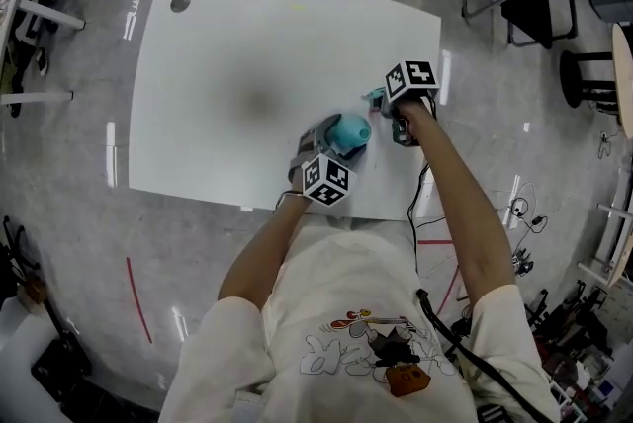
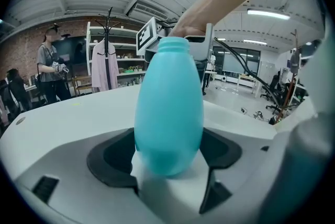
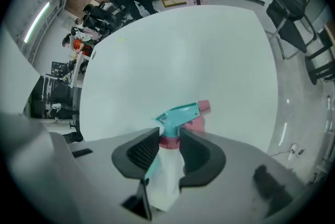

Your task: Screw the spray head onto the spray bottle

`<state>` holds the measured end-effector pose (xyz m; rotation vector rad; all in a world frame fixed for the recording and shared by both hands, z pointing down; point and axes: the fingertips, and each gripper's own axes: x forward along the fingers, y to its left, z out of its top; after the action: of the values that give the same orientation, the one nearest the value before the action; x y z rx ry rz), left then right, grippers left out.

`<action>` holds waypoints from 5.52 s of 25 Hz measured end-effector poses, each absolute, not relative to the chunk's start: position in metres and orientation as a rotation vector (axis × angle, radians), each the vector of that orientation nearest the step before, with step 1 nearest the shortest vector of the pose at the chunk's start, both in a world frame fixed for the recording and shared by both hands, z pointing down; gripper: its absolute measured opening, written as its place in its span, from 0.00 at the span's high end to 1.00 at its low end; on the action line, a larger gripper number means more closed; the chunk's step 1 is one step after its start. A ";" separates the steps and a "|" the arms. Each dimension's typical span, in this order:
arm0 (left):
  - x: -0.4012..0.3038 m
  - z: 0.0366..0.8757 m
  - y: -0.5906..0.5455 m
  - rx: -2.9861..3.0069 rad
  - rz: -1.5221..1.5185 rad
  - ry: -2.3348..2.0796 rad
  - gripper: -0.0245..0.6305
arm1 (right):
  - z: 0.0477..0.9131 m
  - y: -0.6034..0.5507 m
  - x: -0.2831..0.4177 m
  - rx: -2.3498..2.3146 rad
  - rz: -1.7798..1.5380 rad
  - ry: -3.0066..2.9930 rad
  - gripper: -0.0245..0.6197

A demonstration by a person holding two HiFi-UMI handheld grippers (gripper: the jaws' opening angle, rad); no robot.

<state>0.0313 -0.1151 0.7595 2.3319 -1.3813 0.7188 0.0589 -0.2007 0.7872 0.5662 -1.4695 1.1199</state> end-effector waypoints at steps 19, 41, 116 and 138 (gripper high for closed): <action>0.029 0.760 -0.115 2.338 0.737 -1.335 0.38 | 0.793 -0.192 0.044 0.551 1.388 -1.305 0.78; 0.015 0.762 -0.116 2.323 0.709 -1.351 0.38 | 0.804 -0.190 0.047 0.755 1.369 -1.237 0.70; 0.055 0.409 -0.110 2.572 0.782 -1.047 0.38 | 0.288 -0.098 0.031 -0.345 0.059 -3.063 0.76; 0.060 0.386 -0.058 2.680 0.725 -0.444 0.38 | 0.271 -0.063 0.026 -0.870 0.144 -2.947 0.76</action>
<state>0.0596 -0.0577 0.3865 2.6802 -0.4435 0.7250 0.0259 -0.0627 0.2707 -0.8697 -2.9471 0.1436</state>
